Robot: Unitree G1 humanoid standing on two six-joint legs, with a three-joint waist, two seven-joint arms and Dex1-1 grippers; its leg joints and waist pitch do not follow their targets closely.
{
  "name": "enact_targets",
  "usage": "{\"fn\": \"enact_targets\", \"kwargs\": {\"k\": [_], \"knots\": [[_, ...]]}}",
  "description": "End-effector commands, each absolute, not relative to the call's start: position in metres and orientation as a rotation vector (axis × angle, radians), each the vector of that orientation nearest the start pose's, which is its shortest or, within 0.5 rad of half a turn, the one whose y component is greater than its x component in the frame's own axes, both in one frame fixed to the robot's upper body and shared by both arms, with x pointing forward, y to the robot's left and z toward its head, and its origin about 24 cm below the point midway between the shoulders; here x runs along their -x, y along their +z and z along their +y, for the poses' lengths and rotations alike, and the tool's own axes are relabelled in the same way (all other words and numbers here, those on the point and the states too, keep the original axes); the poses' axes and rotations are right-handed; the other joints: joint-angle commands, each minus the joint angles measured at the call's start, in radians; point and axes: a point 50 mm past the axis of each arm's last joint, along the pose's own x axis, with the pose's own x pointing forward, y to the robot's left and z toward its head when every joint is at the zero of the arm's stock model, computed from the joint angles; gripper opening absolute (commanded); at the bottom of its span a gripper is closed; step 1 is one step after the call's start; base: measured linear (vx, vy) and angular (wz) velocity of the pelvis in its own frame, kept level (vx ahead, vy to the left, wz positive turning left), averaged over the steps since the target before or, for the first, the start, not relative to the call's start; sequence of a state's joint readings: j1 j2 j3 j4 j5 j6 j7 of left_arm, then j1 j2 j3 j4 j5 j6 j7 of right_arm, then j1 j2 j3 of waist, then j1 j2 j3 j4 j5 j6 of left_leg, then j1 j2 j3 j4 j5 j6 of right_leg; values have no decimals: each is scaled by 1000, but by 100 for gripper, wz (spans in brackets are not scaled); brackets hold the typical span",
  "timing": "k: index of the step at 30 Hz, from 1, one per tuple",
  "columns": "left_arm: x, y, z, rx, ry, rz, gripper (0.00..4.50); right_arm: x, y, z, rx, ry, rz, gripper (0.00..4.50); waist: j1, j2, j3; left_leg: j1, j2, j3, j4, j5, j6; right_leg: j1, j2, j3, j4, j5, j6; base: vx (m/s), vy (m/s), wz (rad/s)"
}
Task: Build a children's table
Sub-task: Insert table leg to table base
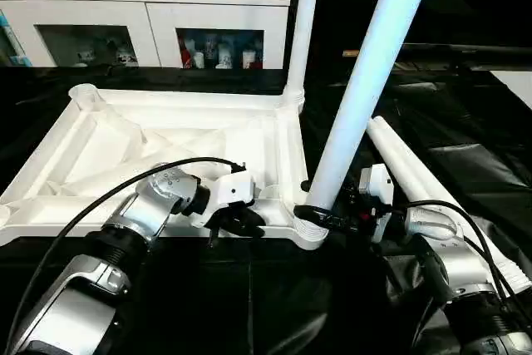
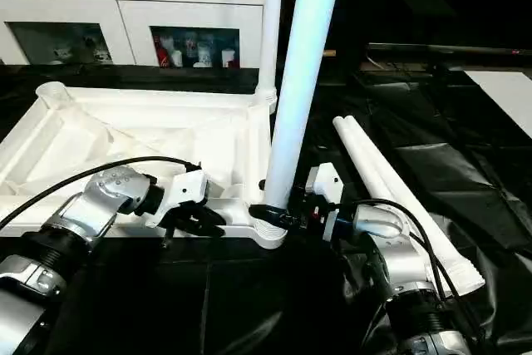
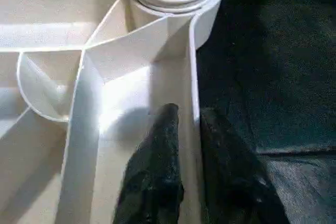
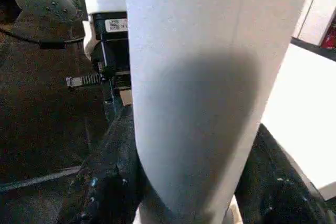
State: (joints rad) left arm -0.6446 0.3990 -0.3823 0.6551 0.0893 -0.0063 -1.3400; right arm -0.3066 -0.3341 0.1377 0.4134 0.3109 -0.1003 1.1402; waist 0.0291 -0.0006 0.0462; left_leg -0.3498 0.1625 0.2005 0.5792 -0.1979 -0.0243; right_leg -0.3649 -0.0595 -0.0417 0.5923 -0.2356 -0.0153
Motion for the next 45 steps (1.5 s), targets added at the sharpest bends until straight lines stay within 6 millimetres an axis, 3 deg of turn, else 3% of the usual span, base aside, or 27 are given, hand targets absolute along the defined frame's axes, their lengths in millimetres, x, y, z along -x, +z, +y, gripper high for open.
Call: {"fn": "enact_targets", "kwargs": {"k": [1,5,18,23,27,30,31,34,36,39,40,41,42,43,44,45], "knots": [[-312,50,135,-567,-1525,535,48,-259,-2,-158,30,1177,330,184,-6,11,-27,23,87,-56,-94,-479,-33,-9,-105,61,-106,-452,-179,0,0,0],[-308,48,135,-542,-1548,540,7,-259,-2,-158,32,1186,332,184,-7,9,-28,24,87,-53,-94,-475,-34,-9,-103,60,-102,-419,-192,0,0,0],[-302,47,139,-535,-1599,539,0,-257,-3,-157,57,1268,358,184,-7,8,-29,21,87,-51,-93,-450,-26,-5,-102,61,-98,-388,-204,0,0,0],[-302,47,139,-538,-1594,534,0,-256,-4,-157,62,1271,363,184,-6,7,-32,19,87,-48,-93,-420,-20,0,-101,61,-94,-333,-218,0,0,0],[-304,45,140,-532,-1546,532,0,-259,-9,-156,67,1207,364,184,-7,4,-32,19,85,-47,-91,-416,-16,0,-103,60,-98,-368,-208,0,0,0],[-310,43,144,-521,-1467,548,0,-267,-15,-157,77,1079,378,184,-12,4,-25,22,84,-55,-94,-468,-36,-9,-103,57,-104,-469,-184,0,0,0],[-314,43,144,-489,-1402,549,0,-271,-20,-158,66,990,388,184,-15,-1,-25,23,84,-60,-94,-496,-44,-10,-106,55,-108,-526,-162,0,0,0],[-321,43,144,-425,-1307,552,0,-278,-27,-158,45,854,415,184,-37,3,-18,31,80,-79,-98,-601,-68,-19,-107,40,-121,-675,-102,-36,16,-10],[-323,44,143,-413,-1272,557,0,-281,-31,-157,41,794,428,184,-51,9,-18,28,82,-90,-107,-665,-81,-11,-104,27,-124,-659,-87,-58,37,-20],[-327,44,142,-387,-1194,574,0,-287,-37,-153,50,677,454,184,-69,25,-10,35,83,-104,-128,-822,-104,-7,-90,-7,-125,-576,-84,-55,49,-17],[-328,44,141,-377,-1161,582,0,-290,-39,-152,62,631,464,184,-74,33,-4,27,86,-104,-152,-893,-120,5,-77,-26,-110,-519,-84,-66,38,-13],[-331,45,140,-354,-1092,600,0,-295,-41,-150,75,545,480,184,-63,45,3,-9,95,-80,-216,-968,-133,44,-41,-55,-37,-416,-93,-66,38,-13],[-332,45,139,-338,-1042,615,0,-299,-42,-149,73,476,489,184,-36,55,2,-64,106,-56,-271,-1009,-140,100,-24,-64,76,-303,-90,-132,19,-3],[-333,46,138,-333,-993,629,0,-304,-42,-147,58,400,497,184,29,46,-12,-111,82,22,-287,-957,-135,131,-8,-63,132,-176,-54,-105,-37,8],[-333,47,138,-332,-968,637,0,-307,-42,-146,44,356,501,184,5,-32,-42,27,54,15,-152,-627,-160,9,-91,24,17,-663,-19,-105,-37,8],[-333,47,138,-332,-968,637,0,-307,-42,-146,44,356,501,184,-14,-71,-51,133,29,-10,75,-378,-135,-109,-163,32,-125,-930,-8,75,-102,-16]]}}
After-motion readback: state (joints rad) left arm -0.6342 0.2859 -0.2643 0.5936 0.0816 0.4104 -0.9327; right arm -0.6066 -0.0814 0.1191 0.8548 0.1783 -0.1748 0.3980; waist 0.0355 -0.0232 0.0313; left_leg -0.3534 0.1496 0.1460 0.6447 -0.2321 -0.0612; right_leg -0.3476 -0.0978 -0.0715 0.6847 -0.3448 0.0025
